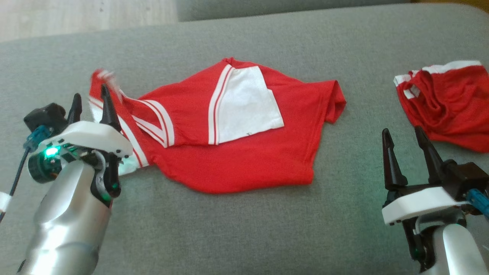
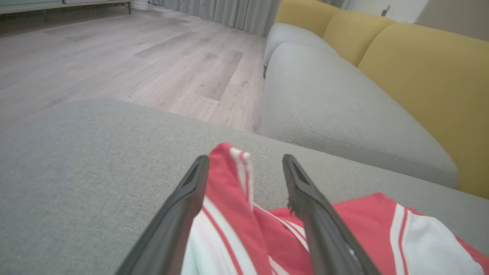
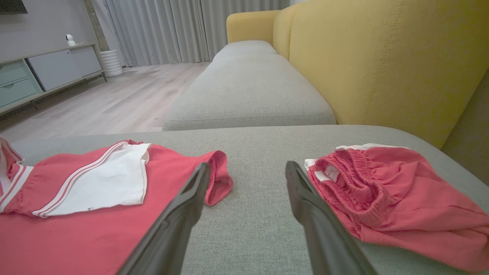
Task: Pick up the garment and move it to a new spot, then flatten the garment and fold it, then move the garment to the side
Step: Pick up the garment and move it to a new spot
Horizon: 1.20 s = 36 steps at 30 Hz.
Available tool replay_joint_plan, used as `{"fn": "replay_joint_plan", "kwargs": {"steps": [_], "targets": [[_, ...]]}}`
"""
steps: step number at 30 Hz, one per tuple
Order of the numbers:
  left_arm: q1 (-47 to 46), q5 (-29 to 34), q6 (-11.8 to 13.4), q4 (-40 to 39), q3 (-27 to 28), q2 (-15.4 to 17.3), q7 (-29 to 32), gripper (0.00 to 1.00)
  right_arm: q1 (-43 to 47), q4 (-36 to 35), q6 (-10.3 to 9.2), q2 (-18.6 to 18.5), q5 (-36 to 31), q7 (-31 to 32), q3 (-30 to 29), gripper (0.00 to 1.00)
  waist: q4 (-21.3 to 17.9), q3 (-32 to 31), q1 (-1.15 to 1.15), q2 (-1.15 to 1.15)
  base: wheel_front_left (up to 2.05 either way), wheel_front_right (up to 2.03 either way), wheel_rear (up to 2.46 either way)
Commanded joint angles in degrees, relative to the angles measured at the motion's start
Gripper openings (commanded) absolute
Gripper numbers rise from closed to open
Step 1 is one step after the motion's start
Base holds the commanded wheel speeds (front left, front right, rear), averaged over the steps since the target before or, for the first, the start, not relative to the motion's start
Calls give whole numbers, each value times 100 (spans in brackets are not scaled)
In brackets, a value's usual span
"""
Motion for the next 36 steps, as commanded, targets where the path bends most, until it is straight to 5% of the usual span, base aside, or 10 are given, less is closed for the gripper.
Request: {"fn": "replay_joint_plan", "kwargs": {"steps": [1,11,25,36], "targets": [[-137,114,-83,-233,74,287,-123,100,-146,-161,39,-22,-46,-59,97,100,94,-139,0,0,0,0,0],[831,397,-154,-1093,-239,478,-523,100,125,-91,39,-22,-103,-41,9,100,400,-791,0,0,0,0,0],[3280,678,749,-2997,-620,342,-845,100,958,-225,39,-22,12,-13,6,100,688,-1321,0,0,0,0,0],[3828,655,934,-3399,-666,330,-882,100,1242,-91,39,-22,164,-92,143,100,730,-1418,0,0,0,0,0]]}}
